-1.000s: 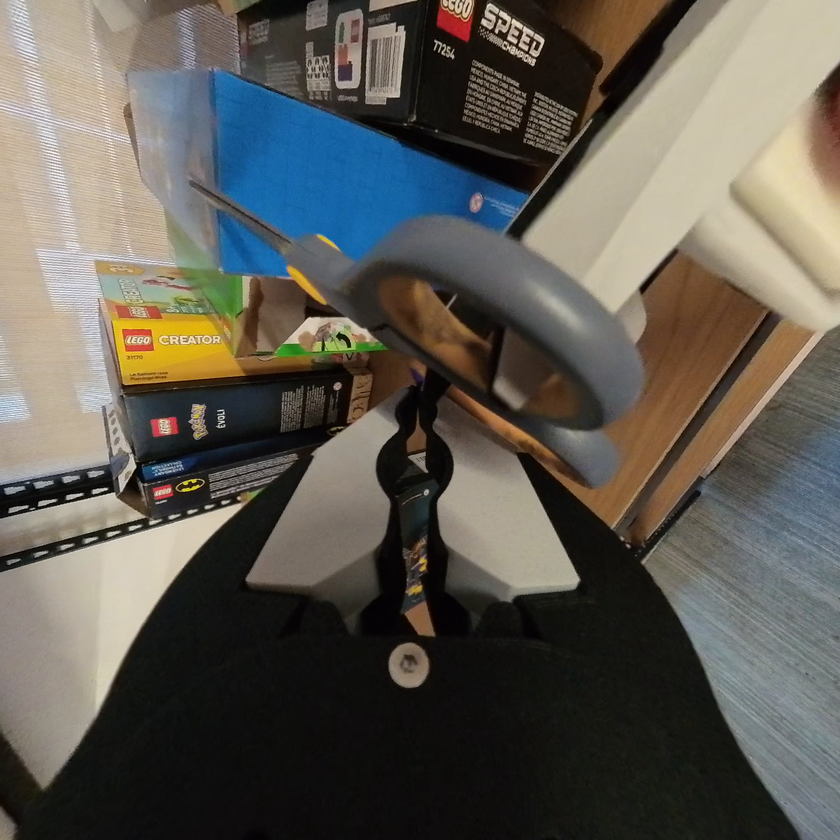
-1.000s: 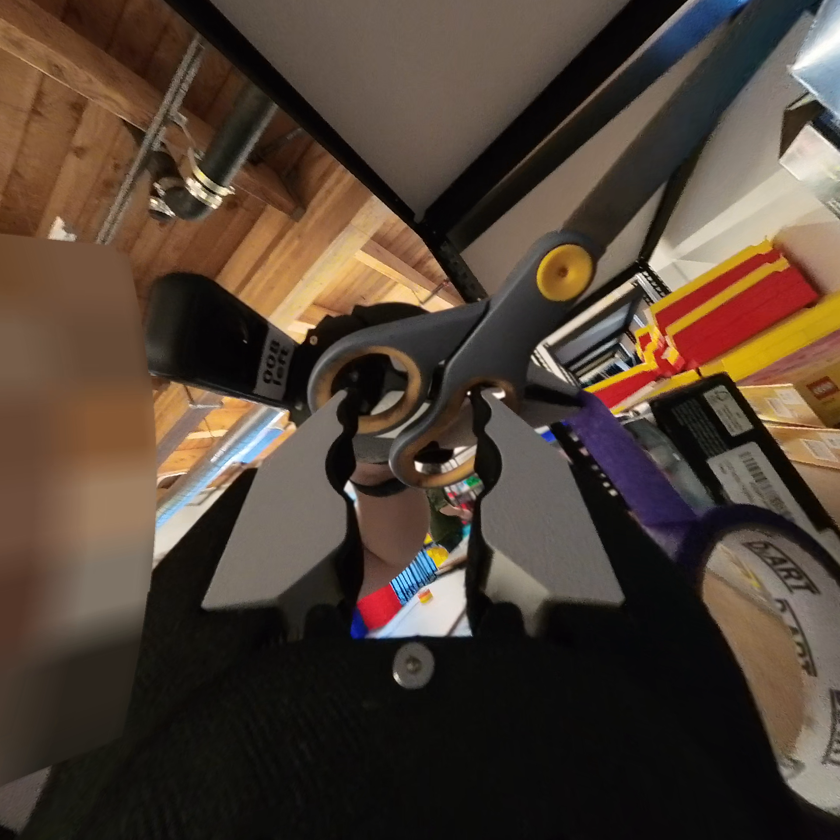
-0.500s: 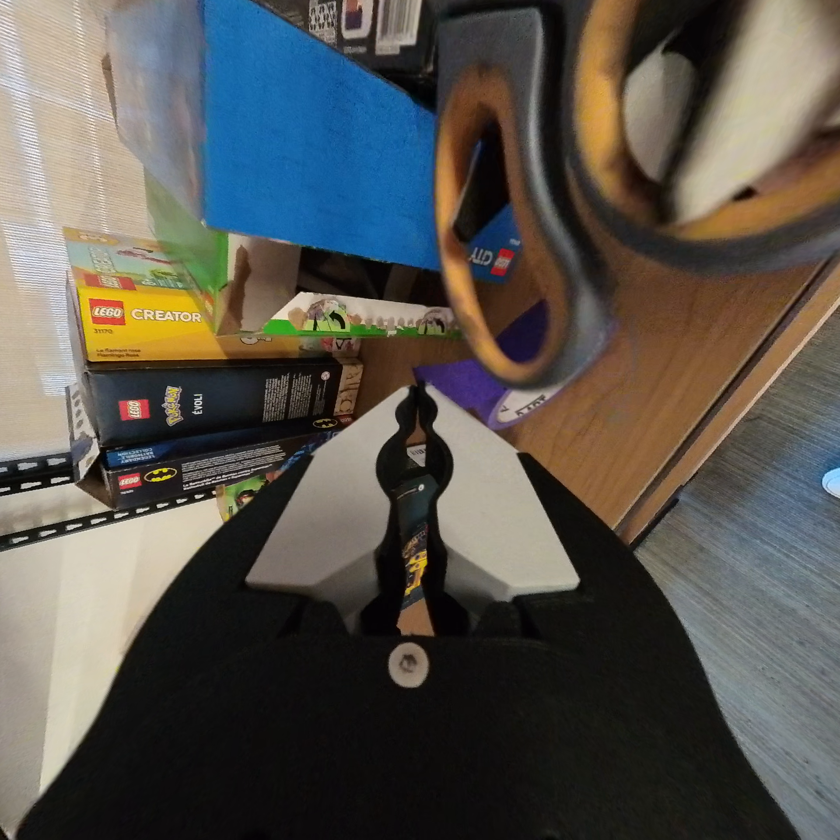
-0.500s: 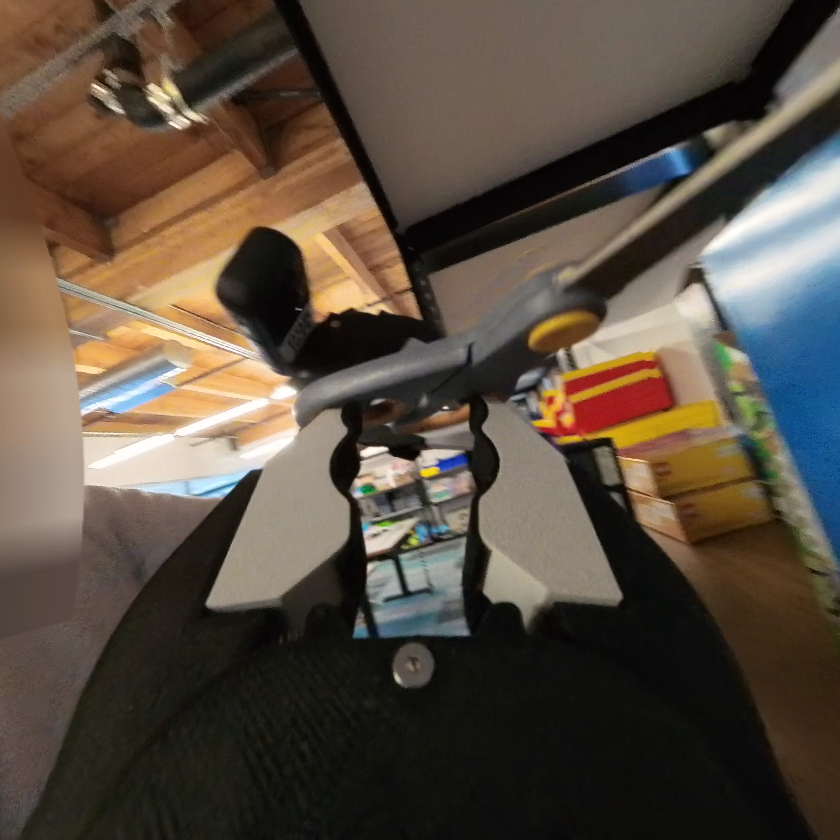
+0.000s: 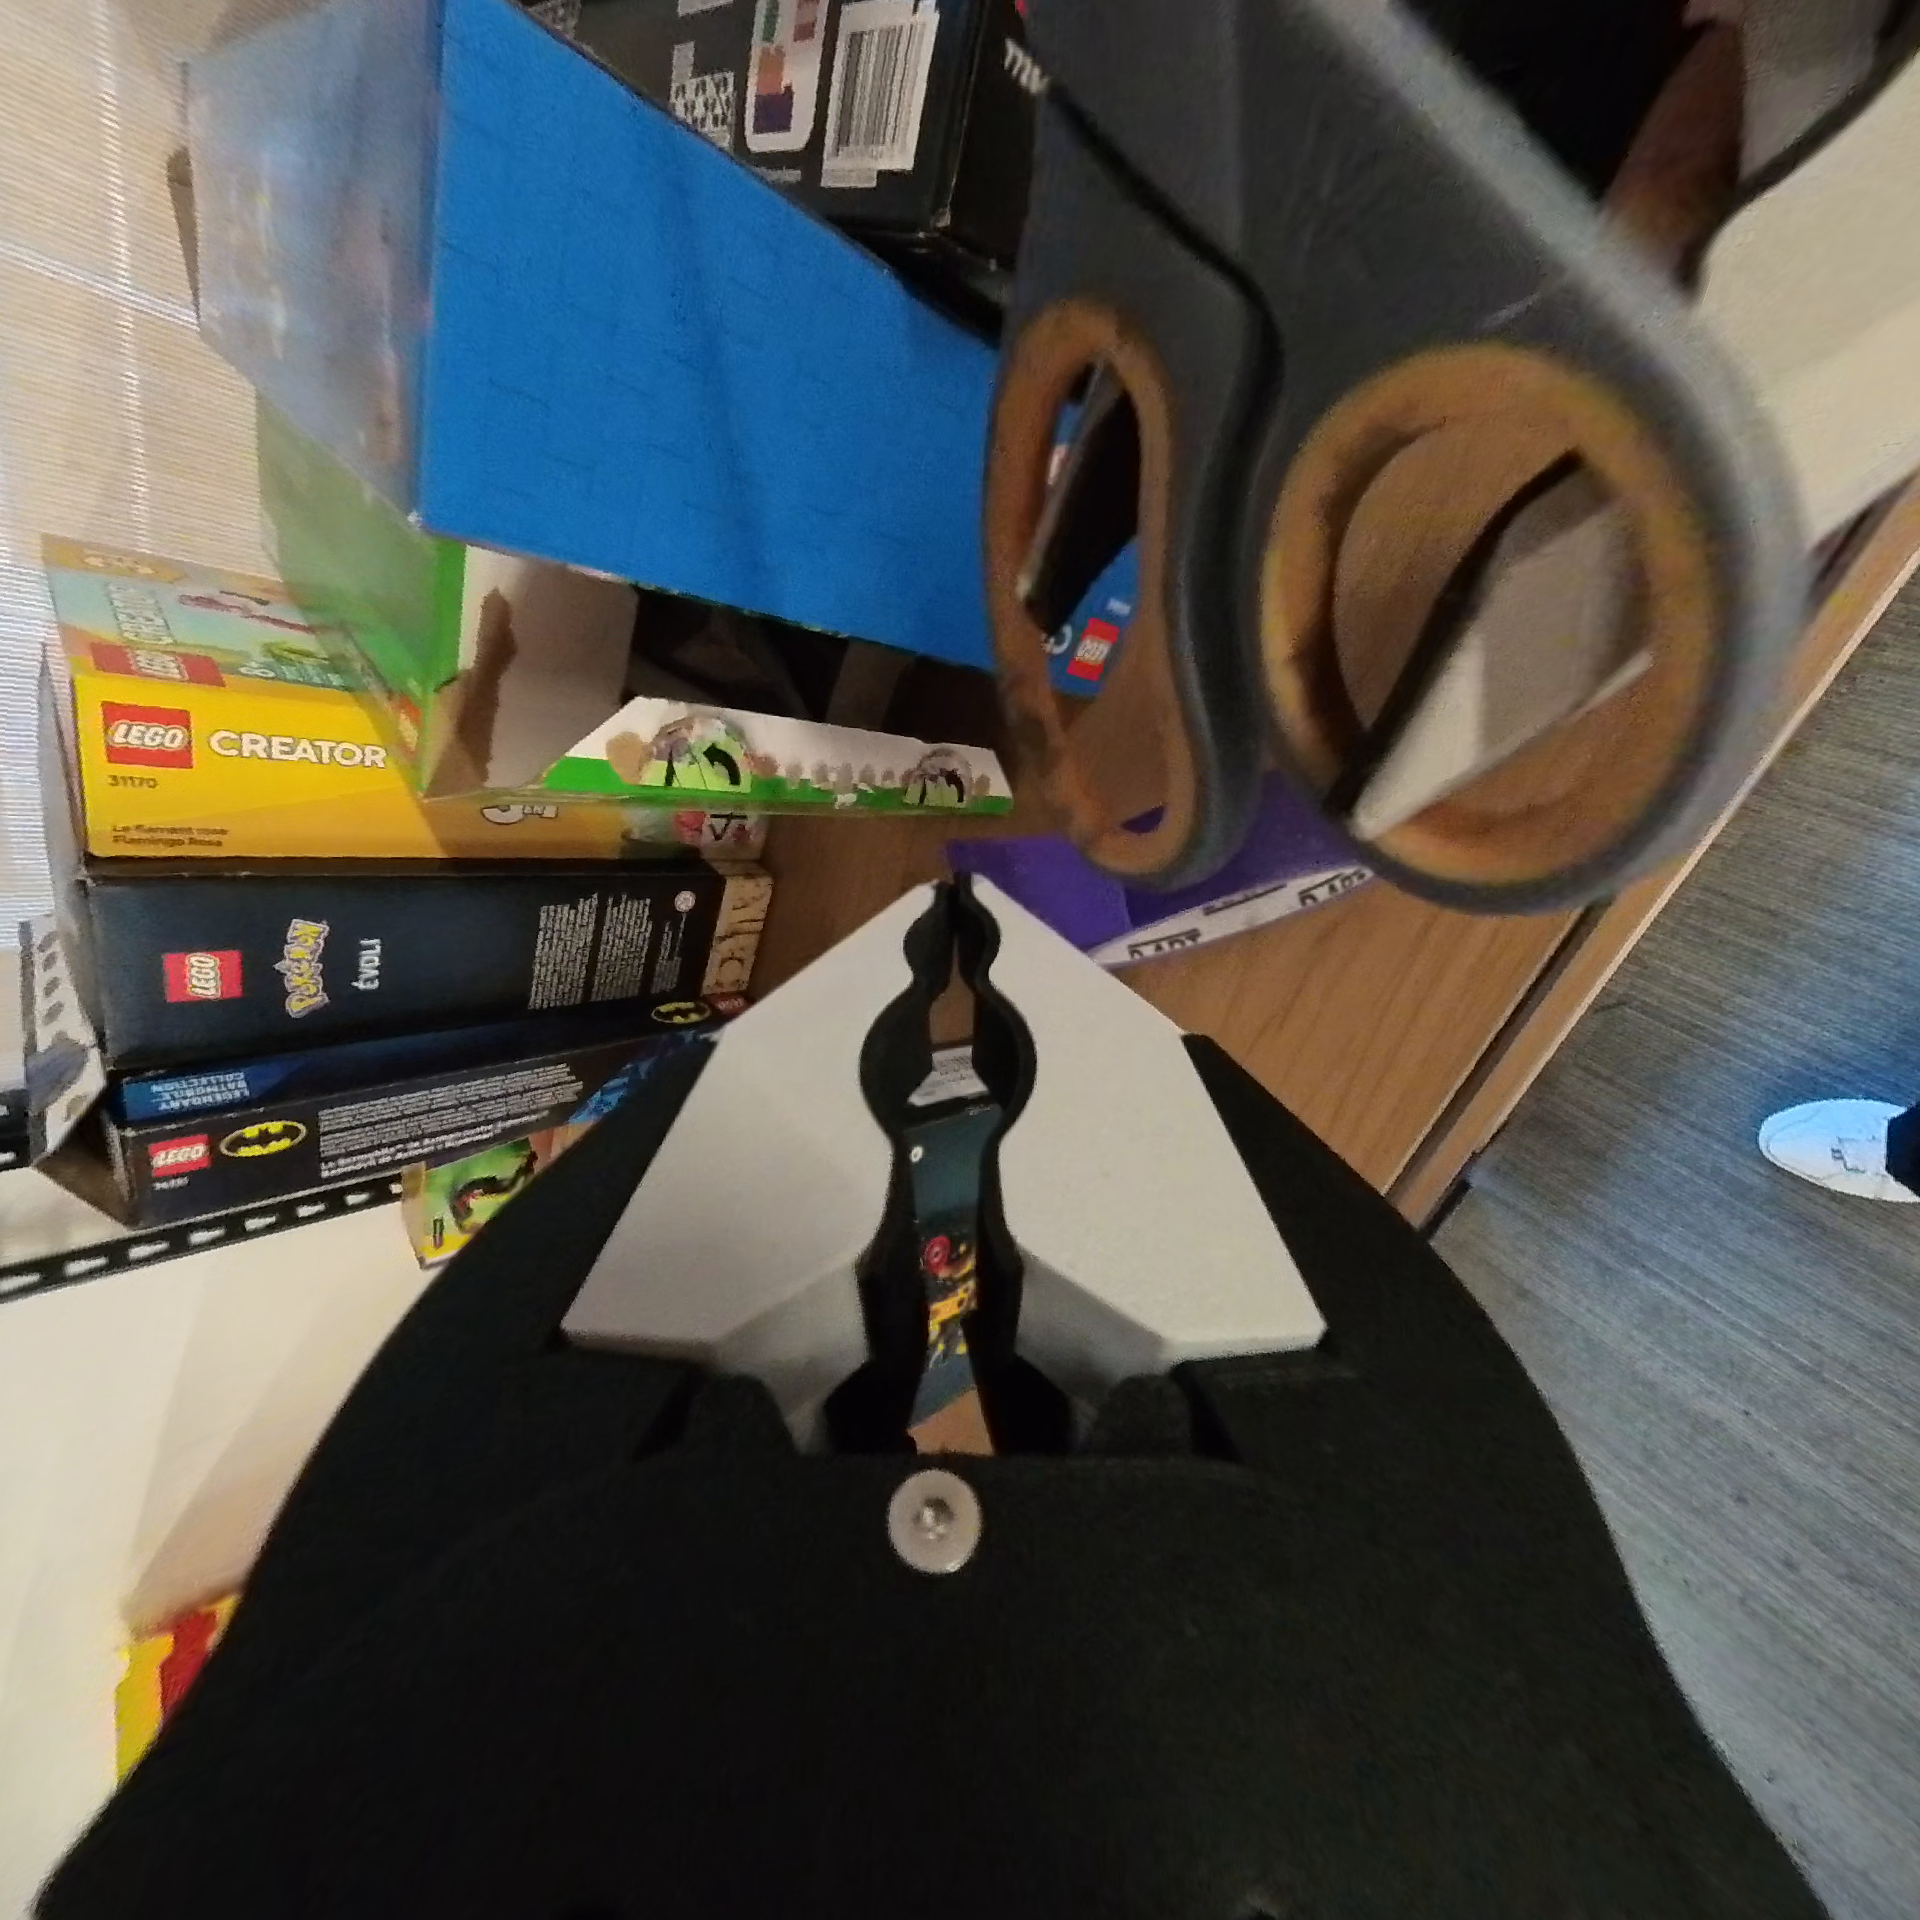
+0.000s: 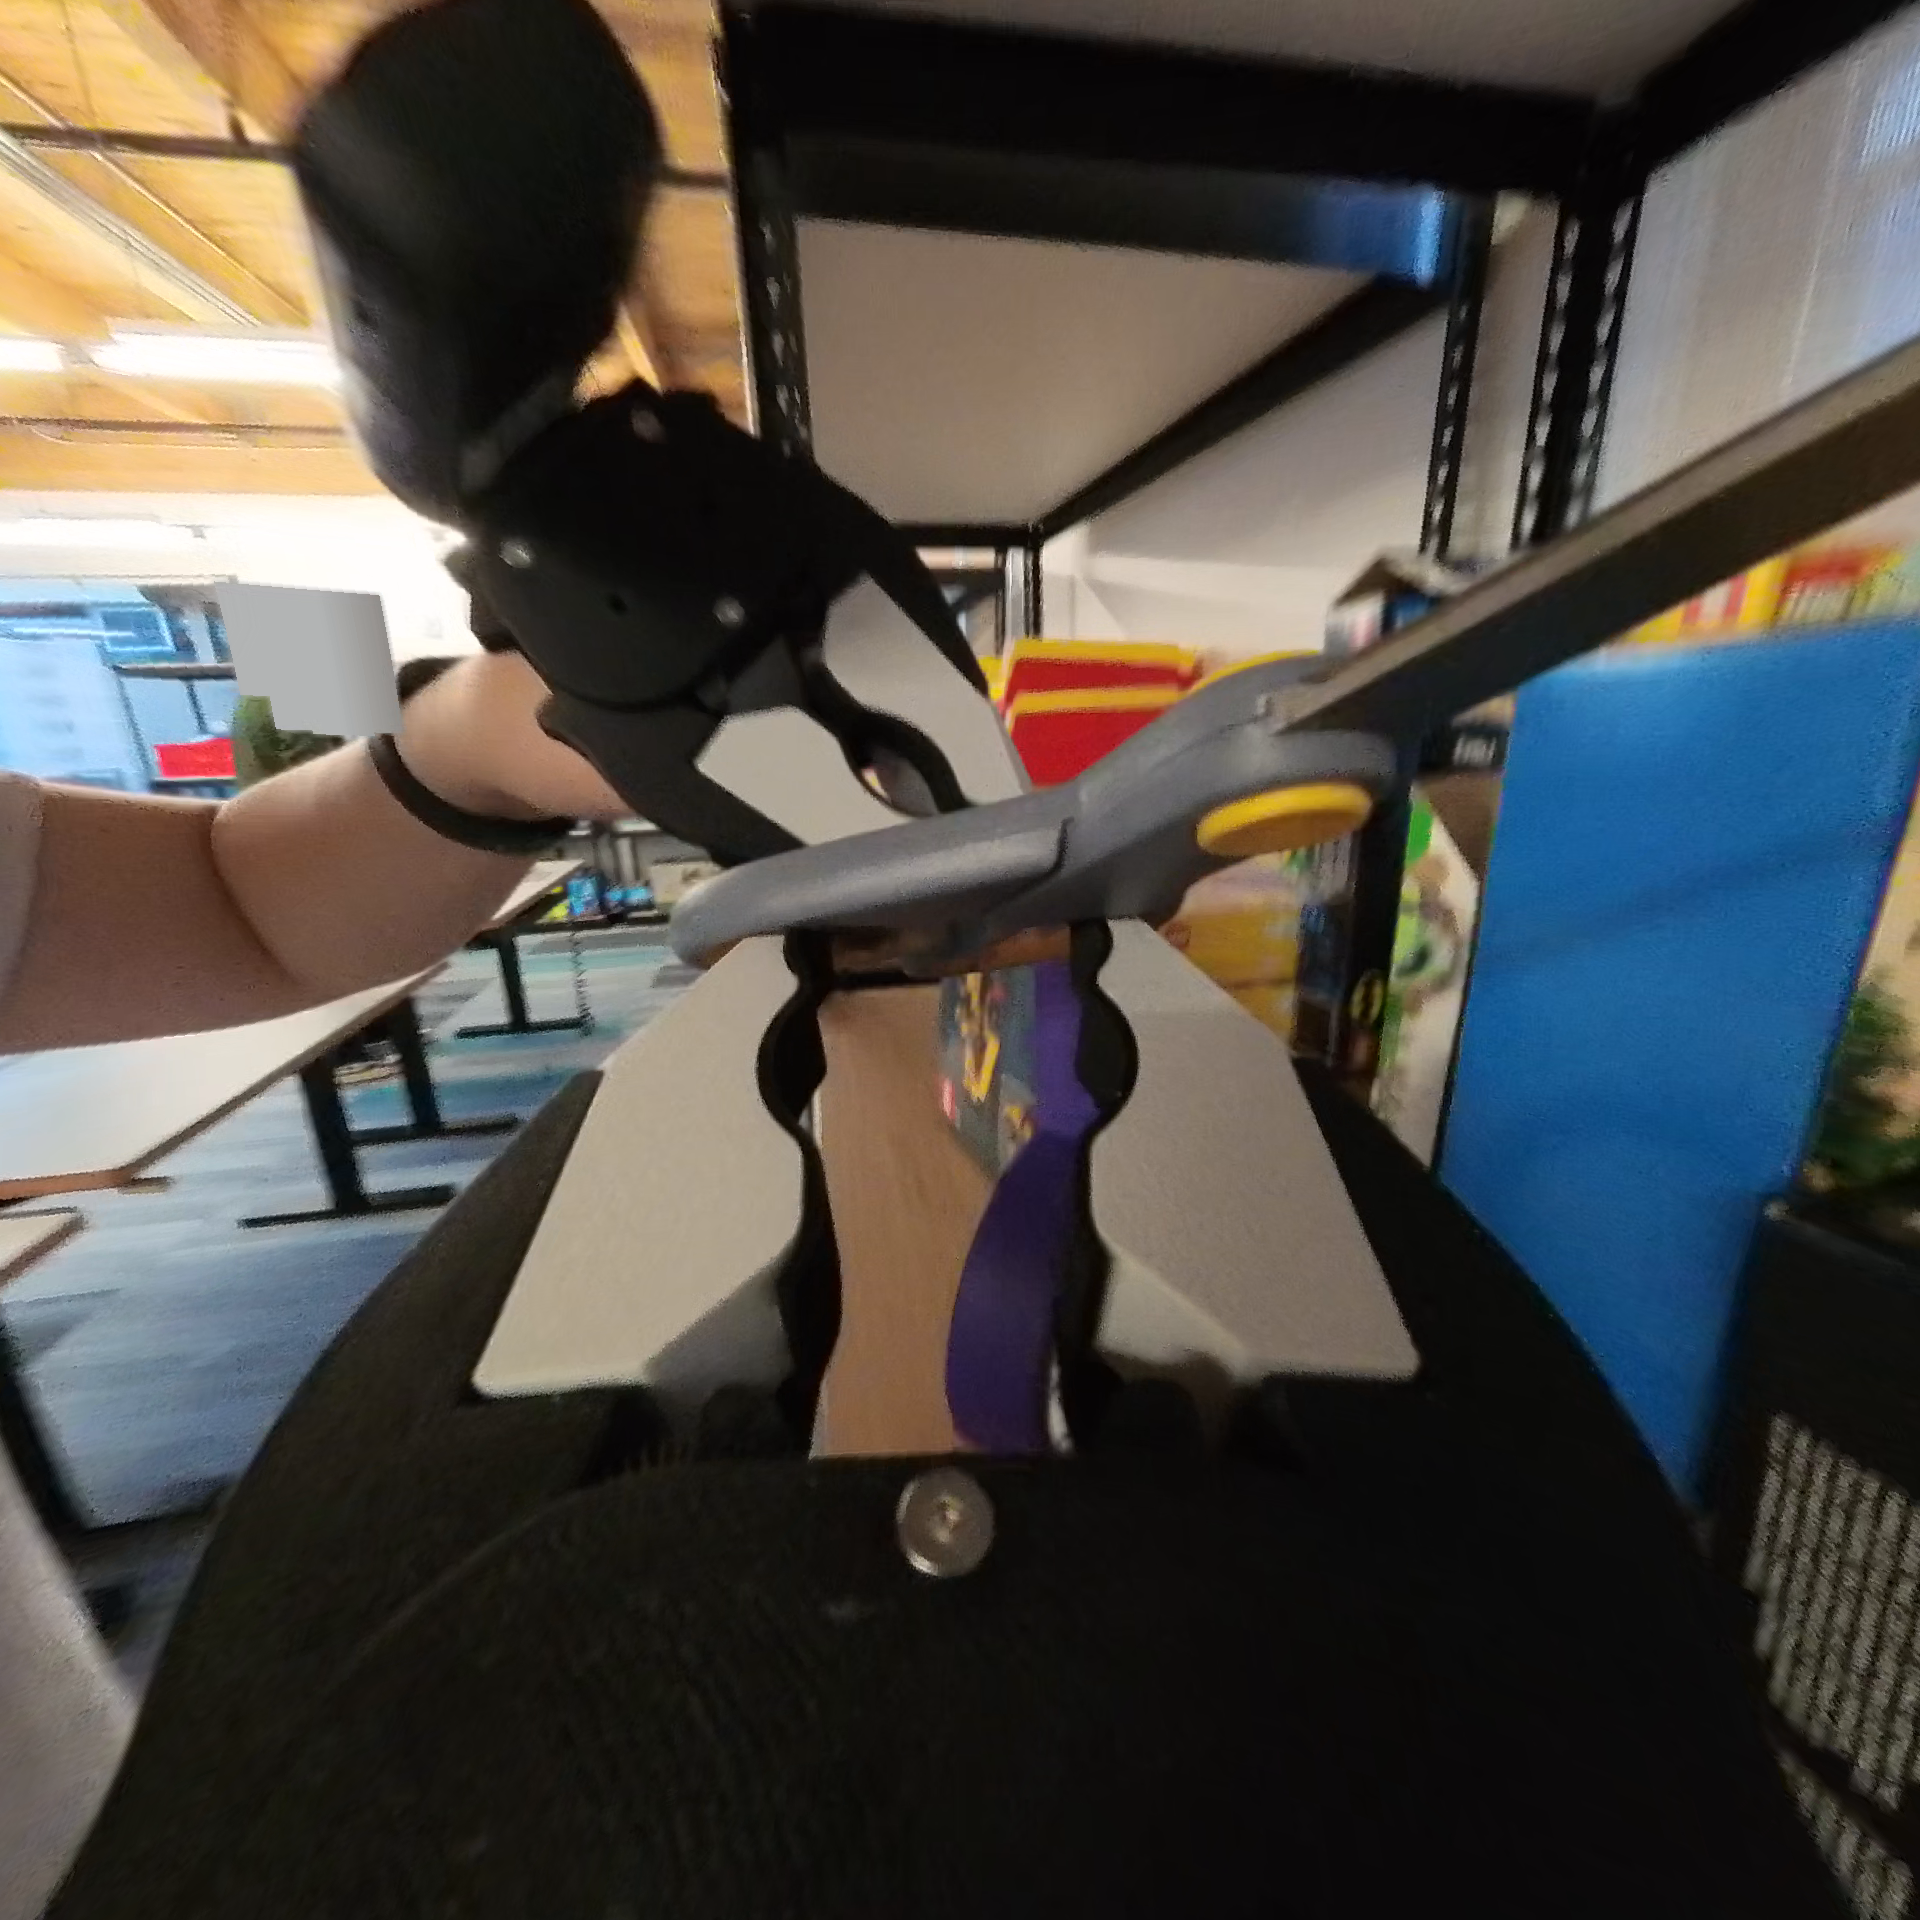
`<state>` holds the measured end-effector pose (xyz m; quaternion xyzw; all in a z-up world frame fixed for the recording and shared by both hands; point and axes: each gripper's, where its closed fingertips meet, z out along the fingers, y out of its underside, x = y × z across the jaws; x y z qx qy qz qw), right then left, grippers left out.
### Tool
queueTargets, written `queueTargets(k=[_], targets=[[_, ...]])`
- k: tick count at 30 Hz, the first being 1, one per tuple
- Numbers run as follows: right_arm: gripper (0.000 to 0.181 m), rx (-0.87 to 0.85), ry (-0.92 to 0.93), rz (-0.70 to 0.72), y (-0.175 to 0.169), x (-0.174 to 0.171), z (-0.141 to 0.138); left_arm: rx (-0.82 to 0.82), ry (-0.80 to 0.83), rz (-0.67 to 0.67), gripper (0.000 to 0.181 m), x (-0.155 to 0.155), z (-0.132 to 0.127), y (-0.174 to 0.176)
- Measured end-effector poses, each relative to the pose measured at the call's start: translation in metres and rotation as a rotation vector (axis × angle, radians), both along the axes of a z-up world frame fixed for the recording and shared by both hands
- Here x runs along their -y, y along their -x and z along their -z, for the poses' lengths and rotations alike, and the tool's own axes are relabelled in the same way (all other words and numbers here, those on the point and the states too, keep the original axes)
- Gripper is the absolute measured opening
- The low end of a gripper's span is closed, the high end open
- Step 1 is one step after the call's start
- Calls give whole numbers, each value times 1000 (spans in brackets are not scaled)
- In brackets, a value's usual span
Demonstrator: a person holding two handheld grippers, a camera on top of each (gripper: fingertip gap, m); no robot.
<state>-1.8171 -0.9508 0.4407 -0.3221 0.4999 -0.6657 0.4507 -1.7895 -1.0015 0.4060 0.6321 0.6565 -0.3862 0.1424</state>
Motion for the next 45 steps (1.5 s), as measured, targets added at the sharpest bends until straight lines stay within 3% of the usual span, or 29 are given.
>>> queueTargets(k=[2, 7, 16, 22, 31, 45], targets=[[43, -50, 71, 74, 1, 5, 0, -17, -2, 15, 0, -2, -1, 4], [42, -27, 89, 20, -10, -1, -4, -40, 12, 32, 0, -4, -5, 11], [41, 273, 93, -153, -5, -14, -31, -81, 10, 45, 0, -7, -9, 14], [39, 153, 135, -64, -9, -11, -24, -26, 63, 31, 0, -4, -7, 8], [38, -32, 170, -35, -22, -11, -8, -116, -13, 31, 0, -5, -12, 9], [37, 296, 79, -127, -12, -8, -23, -66, 70, 19, 0, -4, -15, 14]])
